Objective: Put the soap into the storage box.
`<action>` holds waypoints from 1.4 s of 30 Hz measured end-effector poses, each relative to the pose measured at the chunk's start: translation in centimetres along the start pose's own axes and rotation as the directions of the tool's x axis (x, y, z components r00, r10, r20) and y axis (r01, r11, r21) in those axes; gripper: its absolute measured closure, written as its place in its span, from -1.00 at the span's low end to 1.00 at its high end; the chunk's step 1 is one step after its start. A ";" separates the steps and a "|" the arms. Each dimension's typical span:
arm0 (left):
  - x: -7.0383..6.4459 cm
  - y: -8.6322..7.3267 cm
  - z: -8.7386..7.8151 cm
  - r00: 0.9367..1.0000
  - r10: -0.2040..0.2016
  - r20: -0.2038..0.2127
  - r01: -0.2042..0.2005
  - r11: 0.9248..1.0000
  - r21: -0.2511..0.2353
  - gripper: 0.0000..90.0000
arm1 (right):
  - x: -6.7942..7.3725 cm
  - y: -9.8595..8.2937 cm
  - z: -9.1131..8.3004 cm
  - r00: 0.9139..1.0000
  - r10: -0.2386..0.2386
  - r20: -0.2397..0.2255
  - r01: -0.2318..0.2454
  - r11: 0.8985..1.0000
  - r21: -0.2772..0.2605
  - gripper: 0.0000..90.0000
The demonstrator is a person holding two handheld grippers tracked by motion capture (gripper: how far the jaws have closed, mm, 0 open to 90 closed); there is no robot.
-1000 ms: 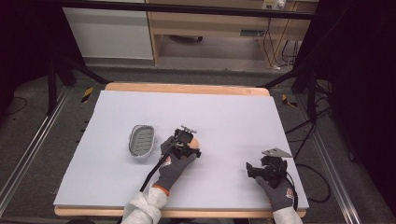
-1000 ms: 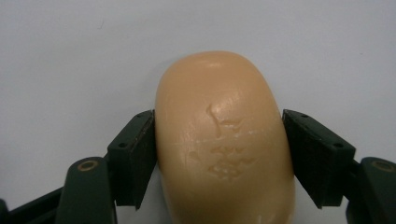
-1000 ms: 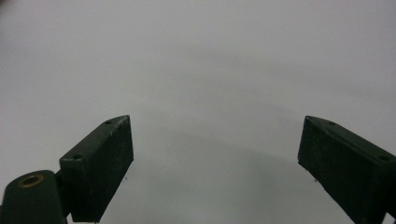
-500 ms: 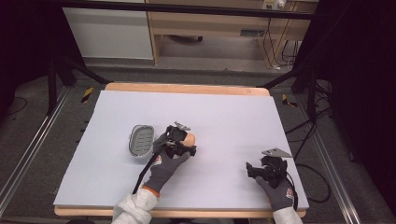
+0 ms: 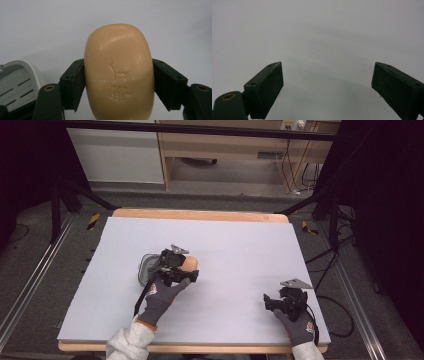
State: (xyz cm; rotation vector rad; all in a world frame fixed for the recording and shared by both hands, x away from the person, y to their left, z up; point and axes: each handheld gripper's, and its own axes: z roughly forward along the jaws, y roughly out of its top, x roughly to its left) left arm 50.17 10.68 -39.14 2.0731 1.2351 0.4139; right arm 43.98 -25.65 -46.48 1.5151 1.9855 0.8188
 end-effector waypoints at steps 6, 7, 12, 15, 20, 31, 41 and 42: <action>2.1 0.0 -1.8 0.999 -0.028 -0.025 0.028 0.999 -0.019 -0.31 | 0.0 0.0 0.0 1.000 -0.005 0.002 0.005 1.000 0.000 -0.76; 2.1 0.0 -1.8 0.999 -0.028 -0.025 0.028 0.999 -0.019 -0.31 | 0.0 0.0 0.0 1.000 -0.005 0.002 0.005 1.000 0.000 -0.76; 4.1 -0.3 -2.9 0.997 -0.057 -0.051 0.056 0.998 -0.024 -0.31 | 0.0 0.0 0.0 1.000 -0.005 0.001 0.005 1.000 0.000 -0.76; 4.8 -0.5 -3.1 0.996 -0.066 -0.062 0.065 0.998 -0.022 -0.30 | 0.0 0.0 0.0 1.000 -0.008 0.000 0.008 1.000 0.000 -0.76; 6.4 -1.0 -2.9 0.993 -0.081 -0.088 0.082 0.997 0.006 -0.30 | 0.1 0.0 0.0 1.000 -0.008 0.000 0.008 1.000 0.000 -0.76; 7.9 -1.8 -1.7 0.986 -0.111 -0.126 0.118 0.992 0.047 -0.30 | 0.1 0.0 0.0 1.000 -0.007 -0.002 0.007 1.000 0.003 -0.76; 8.6 -2.5 -0.9 0.980 -0.127 -0.152 0.139 0.988 0.074 -0.30 | 0.2 0.0 0.0 1.000 -0.009 -0.003 0.009 1.000 0.004 -0.76; 8.6 -2.5 -0.9 0.980 -0.127 -0.152 0.139 0.988 0.074 -0.30 | 0.2 0.0 0.0 1.000 -0.009 -0.003 0.009 1.000 0.004 -0.76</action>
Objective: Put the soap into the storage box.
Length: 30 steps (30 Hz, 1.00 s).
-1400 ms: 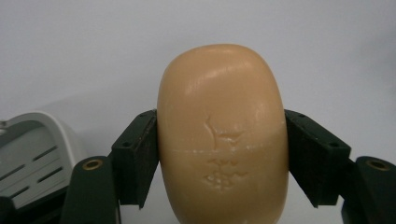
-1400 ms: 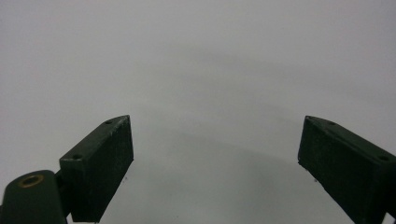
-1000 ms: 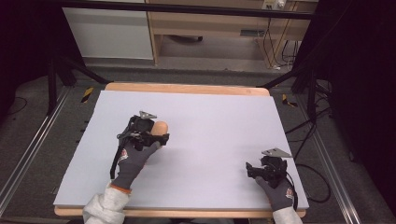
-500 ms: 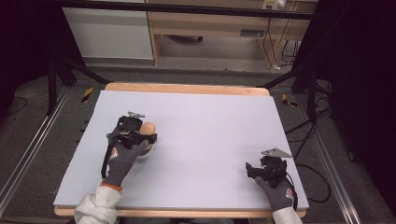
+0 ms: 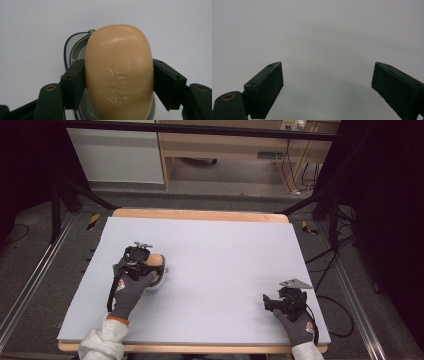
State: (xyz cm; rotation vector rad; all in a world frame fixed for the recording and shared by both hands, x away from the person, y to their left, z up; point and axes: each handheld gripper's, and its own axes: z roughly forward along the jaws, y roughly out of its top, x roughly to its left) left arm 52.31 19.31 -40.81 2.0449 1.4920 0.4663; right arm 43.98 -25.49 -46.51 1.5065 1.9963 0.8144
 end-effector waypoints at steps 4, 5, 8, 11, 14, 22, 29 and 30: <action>0.1 -0.2 0.4 1.000 -0.004 -0.011 0.004 1.000 0.015 -0.30 | 0.0 0.0 0.0 1.000 0.000 0.000 0.000 1.000 0.001 -0.76; 0.2 -0.3 0.6 1.000 -0.007 -0.014 0.007 1.000 0.019 -0.30 | 0.0 0.0 0.0 1.000 0.001 0.001 -0.001 1.000 0.002 -0.76; 0.2 -0.3 0.7 1.000 -0.013 -0.008 0.013 1.000 0.018 -0.30 | 0.0 0.0 0.0 1.000 0.002 0.000 -0.002 1.000 0.002 -0.76; 0.2 -0.3 0.7 1.000 -0.011 -0.011 0.011 1.000 0.021 -0.30 | 0.0 0.0 0.0 1.000 0.003 0.000 -0.003 1.000 0.003 -0.76; 0.2 -0.2 0.7 1.000 -0.013 -0.011 0.013 1.000 0.023 -0.30 | 0.0 0.0 0.0 1.000 0.002 -0.001 -0.002 1.000 0.003 -0.76; 0.2 -0.2 0.6 1.000 -0.008 -0.018 0.008 1.000 0.028 -0.30 | 0.1 0.0 0.0 1.000 0.001 0.000 -0.001 1.000 0.003 -0.76; 0.2 -0.3 0.6 1.000 -0.006 -0.016 0.007 1.000 0.019 -0.30 | 0.0 0.0 0.0 1.000 -0.002 0.000 0.002 1.000 0.004 -0.76; 0.2 -0.3 0.6 1.000 -0.009 -0.015 0.009 1.000 0.016 -0.30 | 0.1 0.0 0.0 1.000 0.000 0.000 0.000 1.000 0.003 -0.76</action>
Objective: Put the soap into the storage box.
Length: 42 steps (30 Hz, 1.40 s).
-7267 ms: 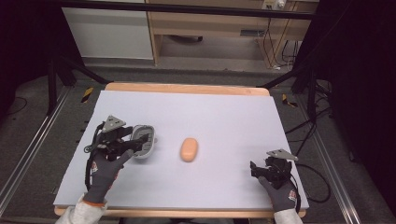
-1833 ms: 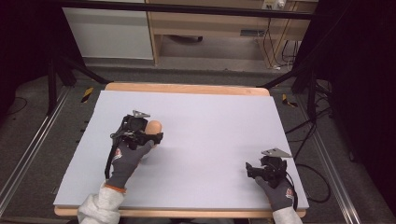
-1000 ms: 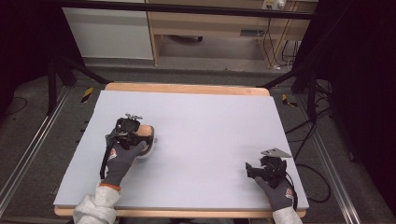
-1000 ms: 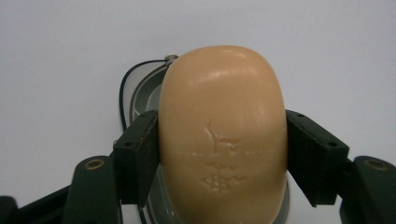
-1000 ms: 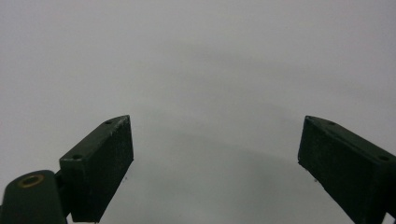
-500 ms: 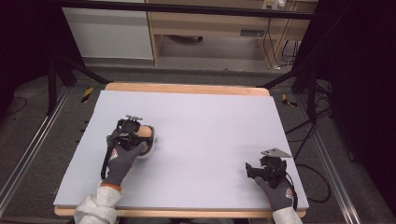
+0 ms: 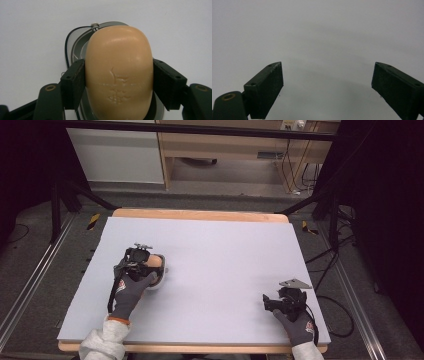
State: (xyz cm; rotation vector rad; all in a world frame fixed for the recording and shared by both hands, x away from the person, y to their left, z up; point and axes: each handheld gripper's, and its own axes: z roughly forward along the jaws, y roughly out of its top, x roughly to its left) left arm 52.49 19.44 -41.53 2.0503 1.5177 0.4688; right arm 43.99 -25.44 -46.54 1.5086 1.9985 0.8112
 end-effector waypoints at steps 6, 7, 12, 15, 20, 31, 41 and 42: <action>0.0 -0.1 -0.1 1.000 -0.002 0.002 0.002 1.000 -0.017 -0.32 | 0.0 0.0 0.0 1.000 0.000 0.000 0.000 1.000 -0.001 -0.76; 0.0 0.0 -0.3 1.000 0.000 0.002 0.000 1.000 -0.027 -0.32 | 0.0 0.0 0.0 1.000 0.000 0.000 0.000 1.000 -0.001 -0.76; -0.2 0.4 -1.5 1.000 0.015 0.009 -0.014 0.997 -0.081 -0.32 | 0.0 0.0 0.0 1.000 0.001 -0.002 -0.001 1.000 -0.003 -0.76; -0.2 0.4 -2.2 1.000 0.025 0.019 -0.023 0.992 -0.120 -0.33 | -0.1 0.0 -0.1 1.000 -0.005 -0.003 0.005 1.000 -0.008 -0.76; 0.0 0.1 -2.7 0.997 0.043 0.069 -0.030 0.984 -0.178 -0.34 | -0.2 0.0 -0.2 1.000 0.016 -0.010 -0.017 1.000 -0.017 -0.76; 1.2 -0.9 -4.1 0.994 0.048 0.099 -0.021 0.967 -0.255 -0.40 | -0.5 0.1 -0.3 1.000 0.029 -0.010 -0.029 0.999 -0.035 -0.76; 3.7 -2.9 -4.9 0.995 0.018 0.099 0.011 0.957 -0.291 -0.40 | -0.7 0.0 -0.4 0.999 0.037 -0.006 -0.037 0.998 -0.048 -0.76; 4.2 -3.2 -5.2 0.995 0.011 0.097 0.019 0.952 -0.306 -0.40 | -0.7 0.0 -0.4 0.999 0.043 -0.006 -0.043 0.998 -0.049 -0.76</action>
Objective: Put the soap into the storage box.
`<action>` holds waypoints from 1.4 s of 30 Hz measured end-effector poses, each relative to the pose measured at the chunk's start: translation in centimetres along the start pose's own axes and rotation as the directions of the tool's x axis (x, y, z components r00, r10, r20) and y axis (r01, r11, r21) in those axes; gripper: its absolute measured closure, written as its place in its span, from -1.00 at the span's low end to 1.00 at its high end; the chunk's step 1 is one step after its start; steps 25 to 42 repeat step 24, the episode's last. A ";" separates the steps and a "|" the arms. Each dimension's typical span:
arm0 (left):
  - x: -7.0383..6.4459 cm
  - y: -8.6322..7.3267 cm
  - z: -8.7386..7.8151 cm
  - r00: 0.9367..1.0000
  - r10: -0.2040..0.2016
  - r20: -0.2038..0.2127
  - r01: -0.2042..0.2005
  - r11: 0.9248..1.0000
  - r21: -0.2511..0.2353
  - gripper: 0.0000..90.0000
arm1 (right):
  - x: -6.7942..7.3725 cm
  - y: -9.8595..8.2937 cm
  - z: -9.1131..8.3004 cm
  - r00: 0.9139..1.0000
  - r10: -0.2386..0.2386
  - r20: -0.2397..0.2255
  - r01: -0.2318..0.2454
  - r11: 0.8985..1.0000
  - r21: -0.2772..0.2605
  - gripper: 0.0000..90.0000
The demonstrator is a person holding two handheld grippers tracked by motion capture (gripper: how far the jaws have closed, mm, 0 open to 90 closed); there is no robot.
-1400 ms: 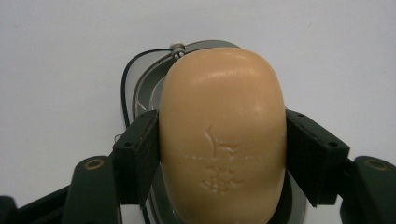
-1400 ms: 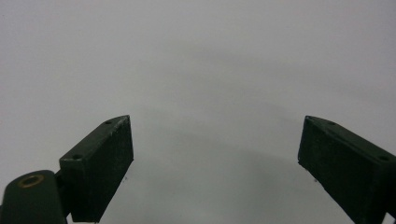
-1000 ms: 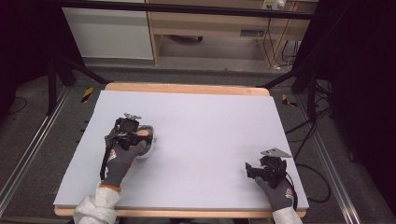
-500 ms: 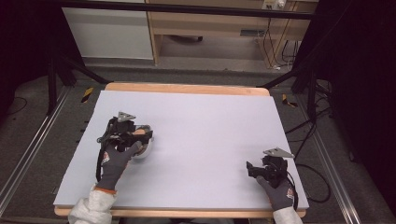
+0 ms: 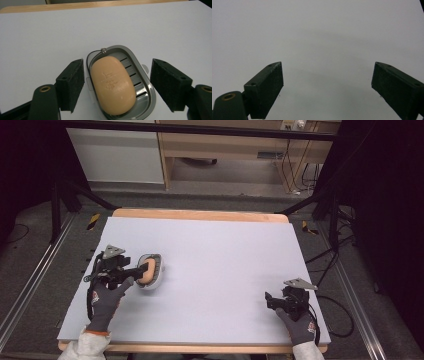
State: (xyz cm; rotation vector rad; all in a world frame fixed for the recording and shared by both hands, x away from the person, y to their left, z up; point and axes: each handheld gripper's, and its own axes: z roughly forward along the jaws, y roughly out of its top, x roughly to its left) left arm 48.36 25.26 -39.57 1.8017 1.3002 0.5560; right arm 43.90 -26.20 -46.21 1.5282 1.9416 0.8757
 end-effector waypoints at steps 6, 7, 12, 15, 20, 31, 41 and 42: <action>1.4 -1.1 -1.0 1.000 0.002 -0.022 -0.003 1.000 -0.021 -0.38 | -0.1 0.0 0.0 1.000 0.010 0.004 -0.010 1.000 -0.003 -0.76; 1.6 -1.4 -1.0 1.000 -0.002 -0.025 0.001 1.000 -0.023 -0.38 | -0.1 0.0 0.0 1.000 0.010 0.004 -0.010 1.000 -0.003 -0.76; 3.2 -3.4 -1.2 0.999 -0.003 -0.052 0.003 1.000 -0.008 -0.33 | -0.4 -0.1 0.1 1.000 0.014 0.004 -0.014 1.000 -0.006 -0.76; 3.5 -3.9 -1.2 0.998 -0.002 -0.064 0.001 1.000 -0.008 -0.32 | -0.5 -0.1 0.2 1.000 0.016 0.006 -0.016 1.000 -0.008 -0.76; 4.0 -4.9 -1.2 0.997 0.008 -0.076 -0.008 1.000 -0.003 -0.29 | -0.7 -0.2 0.2 1.000 0.017 0.013 -0.016 1.000 -0.009 -0.76; 4.3 -5.7 -1.0 0.996 0.008 -0.084 -0.007 1.000 0.013 -0.26 | -0.8 -0.3 0.1 1.000 0.020 0.016 -0.020 1.000 -0.010 -0.76; 4.3 -5.7 -1.0 0.996 0.008 -0.084 -0.007 1.000 0.013 -0.26 | -0.8 -0.3 0.1 1.000 0.020 0.016 -0.020 1.000 -0.010 -0.76; 4.3 -5.7 -1.0 0.996 0.008 -0.084 -0.007 1.000 0.013 -0.26 | -0.8 -0.3 0.1 1.000 0.020 0.016 -0.020 1.000 -0.010 -0.76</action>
